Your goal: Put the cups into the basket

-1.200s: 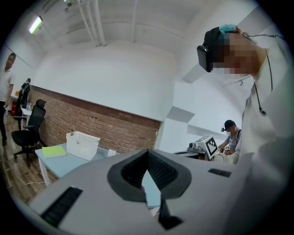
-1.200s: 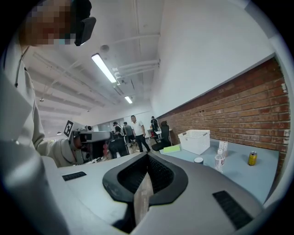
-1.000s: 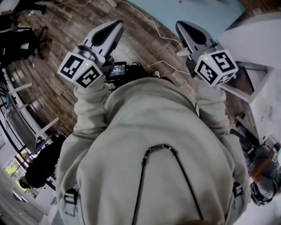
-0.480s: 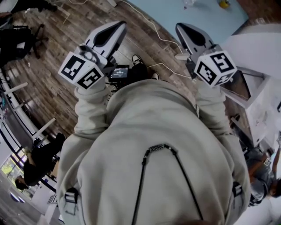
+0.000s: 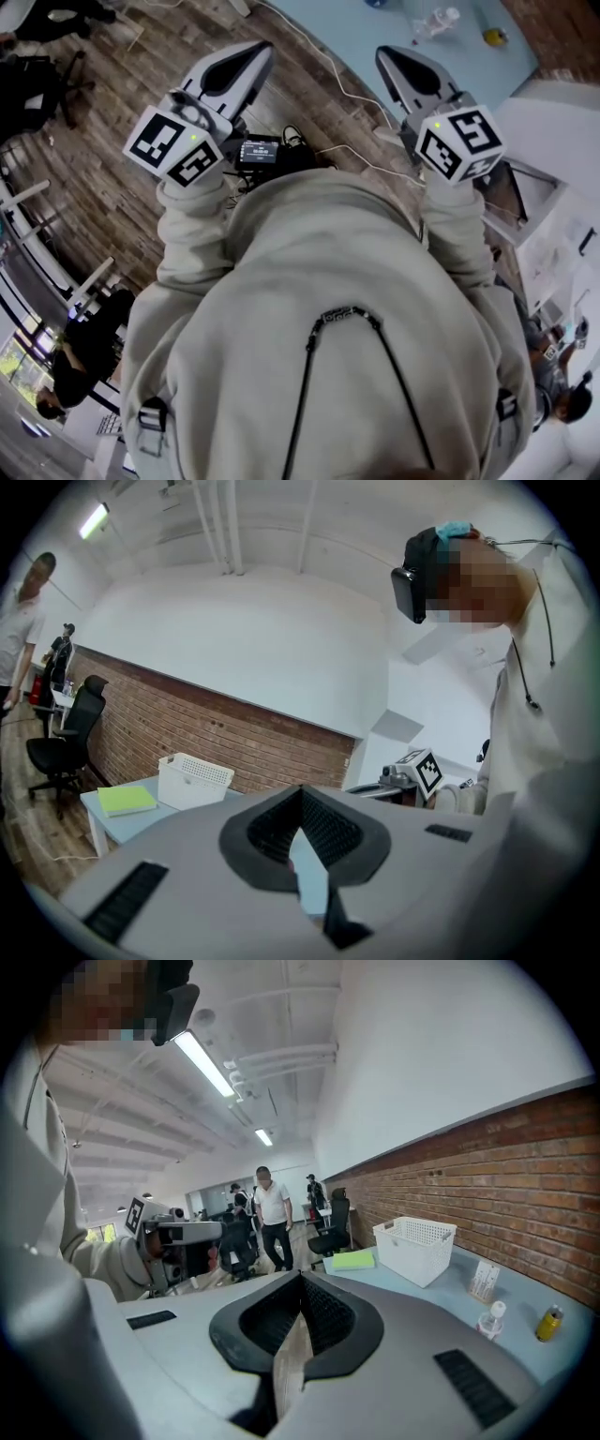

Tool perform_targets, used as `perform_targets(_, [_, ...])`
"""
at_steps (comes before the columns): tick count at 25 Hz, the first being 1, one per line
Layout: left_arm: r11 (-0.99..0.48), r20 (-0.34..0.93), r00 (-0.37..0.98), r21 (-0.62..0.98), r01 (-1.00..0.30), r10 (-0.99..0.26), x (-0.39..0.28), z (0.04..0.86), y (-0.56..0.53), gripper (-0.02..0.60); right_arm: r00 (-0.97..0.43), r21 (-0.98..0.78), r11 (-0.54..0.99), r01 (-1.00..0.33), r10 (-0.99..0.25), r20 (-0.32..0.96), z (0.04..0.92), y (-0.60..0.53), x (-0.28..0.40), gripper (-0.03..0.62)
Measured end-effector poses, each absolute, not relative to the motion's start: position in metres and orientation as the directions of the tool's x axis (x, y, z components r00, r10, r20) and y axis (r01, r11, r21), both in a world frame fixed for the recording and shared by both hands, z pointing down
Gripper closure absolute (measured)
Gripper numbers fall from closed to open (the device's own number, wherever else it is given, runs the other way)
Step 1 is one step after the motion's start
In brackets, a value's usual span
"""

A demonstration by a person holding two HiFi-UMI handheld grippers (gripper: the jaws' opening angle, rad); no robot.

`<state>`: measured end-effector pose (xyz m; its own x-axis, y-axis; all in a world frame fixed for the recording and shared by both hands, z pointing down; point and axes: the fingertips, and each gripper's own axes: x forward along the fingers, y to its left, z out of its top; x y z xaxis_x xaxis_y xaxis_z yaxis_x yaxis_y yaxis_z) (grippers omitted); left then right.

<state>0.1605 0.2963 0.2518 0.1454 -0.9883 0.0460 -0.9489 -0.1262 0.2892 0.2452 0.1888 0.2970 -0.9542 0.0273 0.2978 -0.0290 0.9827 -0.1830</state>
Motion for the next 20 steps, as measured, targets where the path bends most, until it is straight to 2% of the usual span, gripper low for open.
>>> perform_targets(10, [-0.176,0.037,0.198,0.322,-0.93,-0.979,0.086,0.258,0.287,0.584,-0.944,-0.18,0.983,-0.048,0.014,0.33,0.297,0.178,0.162,0.58])
perform_targets(17, [-0.252,0.024,0.272,0.304,-0.919,-0.962,0.08,0.255,0.278,0.583,-0.937,-0.177,0.983,-0.058,0.007,0.348,0.297,0.176,0.143,0.58])
perform_targets(20, [-0.238,-0.001,0.249,0.295,-0.925,-0.969,0.071,0.251,0.274,0.584,-0.935,-0.168,0.983,-0.069,-0.005,0.354,0.296,0.166,0.134,0.58])
